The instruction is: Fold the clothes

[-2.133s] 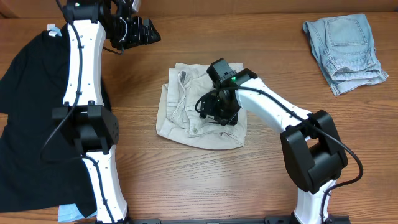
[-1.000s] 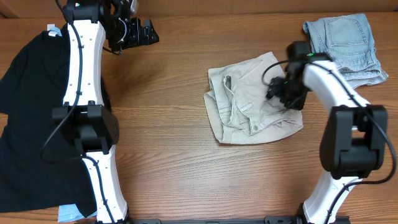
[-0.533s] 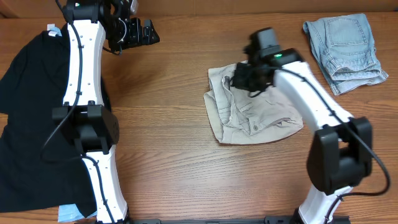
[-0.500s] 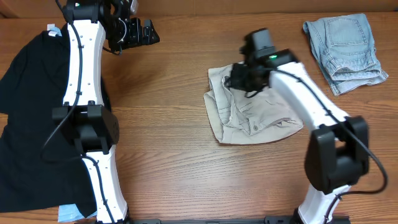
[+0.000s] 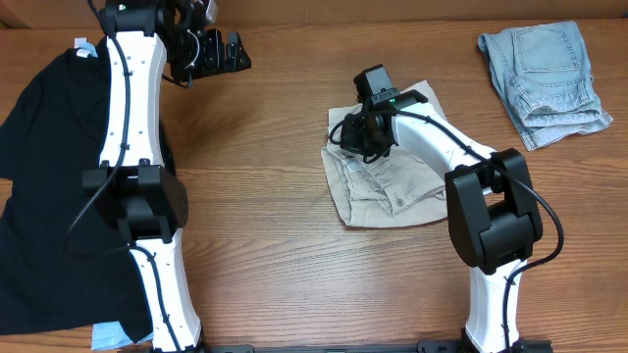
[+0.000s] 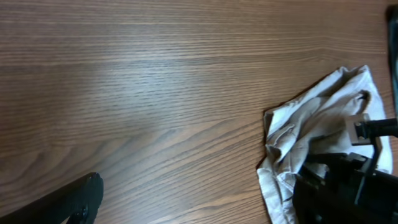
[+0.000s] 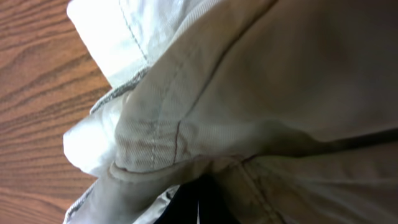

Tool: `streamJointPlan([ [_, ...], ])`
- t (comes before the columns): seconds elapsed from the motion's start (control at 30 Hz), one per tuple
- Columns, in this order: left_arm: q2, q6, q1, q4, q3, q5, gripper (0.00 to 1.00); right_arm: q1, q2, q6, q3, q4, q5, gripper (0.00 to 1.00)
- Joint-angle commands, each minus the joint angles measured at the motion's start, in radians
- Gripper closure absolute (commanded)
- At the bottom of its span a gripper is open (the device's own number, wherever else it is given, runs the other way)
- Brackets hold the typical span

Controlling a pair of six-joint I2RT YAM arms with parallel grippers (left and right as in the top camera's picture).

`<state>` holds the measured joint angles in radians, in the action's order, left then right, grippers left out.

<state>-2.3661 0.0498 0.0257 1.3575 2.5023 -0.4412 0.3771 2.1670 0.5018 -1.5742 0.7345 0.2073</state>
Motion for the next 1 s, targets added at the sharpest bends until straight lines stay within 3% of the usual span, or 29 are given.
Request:
streamJointPlan([
  [0.0, -0.001, -0.010, -0.010, 0.003, 0.019, 0.034, 0.01, 0.013, 0.013, -0.042, -0.024, 0.049, 0.112, 0.95],
  [0.23, -0.001, -0.028, -0.008, 0.000, 0.019, 0.058, 0.01, -0.030, -0.200, -0.092, -0.092, 0.389, 0.052, 0.64],
  [0.4, -0.001, -0.027, -0.008, 0.000, 0.019, 0.079, 0.01, -0.044, -0.233, -0.086, -0.072, 0.580, -0.015, 0.50],
  [0.8, -0.001, -0.027, -0.008, 0.004, 0.019, 0.079, 0.01, -0.078, -0.233, -0.041, 0.298, 0.365, -0.023, 0.46],
  [0.97, -0.001, -0.027, -0.008, 0.004, 0.019, 0.079, 0.00, -0.140, -0.233, 0.031, 0.401, 0.268, -0.135, 0.44],
])
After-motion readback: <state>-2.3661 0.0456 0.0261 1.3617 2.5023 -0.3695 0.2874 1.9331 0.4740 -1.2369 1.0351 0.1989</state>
